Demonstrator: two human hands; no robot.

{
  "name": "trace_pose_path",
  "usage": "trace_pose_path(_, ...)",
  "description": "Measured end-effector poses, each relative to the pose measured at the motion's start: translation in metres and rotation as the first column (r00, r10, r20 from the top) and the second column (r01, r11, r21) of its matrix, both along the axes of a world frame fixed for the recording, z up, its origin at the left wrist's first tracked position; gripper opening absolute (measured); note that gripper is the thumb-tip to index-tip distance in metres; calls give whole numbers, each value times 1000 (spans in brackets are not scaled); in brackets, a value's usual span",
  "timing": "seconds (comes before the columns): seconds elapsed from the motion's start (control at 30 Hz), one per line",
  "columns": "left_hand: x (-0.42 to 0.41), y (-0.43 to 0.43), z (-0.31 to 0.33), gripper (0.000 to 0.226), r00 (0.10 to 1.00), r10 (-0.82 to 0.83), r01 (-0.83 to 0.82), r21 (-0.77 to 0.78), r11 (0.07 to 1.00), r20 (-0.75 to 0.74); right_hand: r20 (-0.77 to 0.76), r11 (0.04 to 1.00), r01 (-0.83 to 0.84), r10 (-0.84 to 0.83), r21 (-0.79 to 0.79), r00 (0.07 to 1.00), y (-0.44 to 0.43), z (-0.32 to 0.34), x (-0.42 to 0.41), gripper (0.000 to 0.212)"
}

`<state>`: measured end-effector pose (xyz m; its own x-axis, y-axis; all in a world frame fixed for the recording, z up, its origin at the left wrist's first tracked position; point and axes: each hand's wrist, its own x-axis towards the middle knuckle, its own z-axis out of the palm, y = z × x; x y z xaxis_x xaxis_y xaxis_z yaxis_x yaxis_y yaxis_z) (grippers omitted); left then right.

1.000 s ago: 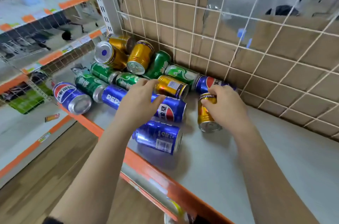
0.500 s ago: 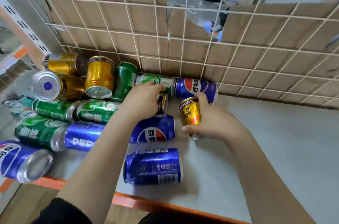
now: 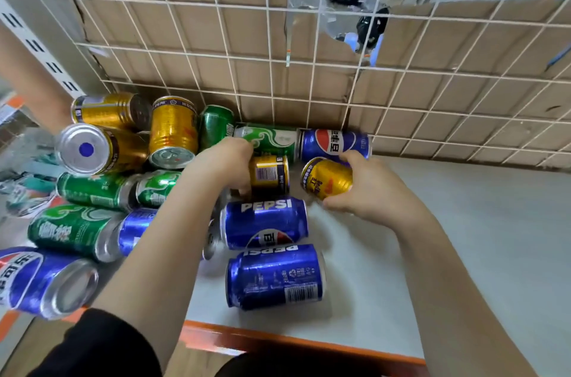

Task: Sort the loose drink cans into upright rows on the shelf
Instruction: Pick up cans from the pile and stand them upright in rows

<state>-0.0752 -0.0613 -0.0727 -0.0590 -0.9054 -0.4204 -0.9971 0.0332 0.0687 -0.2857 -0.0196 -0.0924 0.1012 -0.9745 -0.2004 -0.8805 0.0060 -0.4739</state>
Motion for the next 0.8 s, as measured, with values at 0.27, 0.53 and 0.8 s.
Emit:
trace_pose_path(0.27,0,-1,14,70,974,-189,161,-208,965,-125,-29,993,20,-23,-114,999,-11,16,-4,65)
trace_pose_path(0.53,-25,2,16,65,930,-171,76,-285,956,-327,-18,999,-10,9,-47,1000,-8,18,-11,75)
trace_pose_path(0.8,-26,4,17,73,952,-241,201,-205,958,-191,-75,992,-62,54,-111,996,-4,24,-14,70)
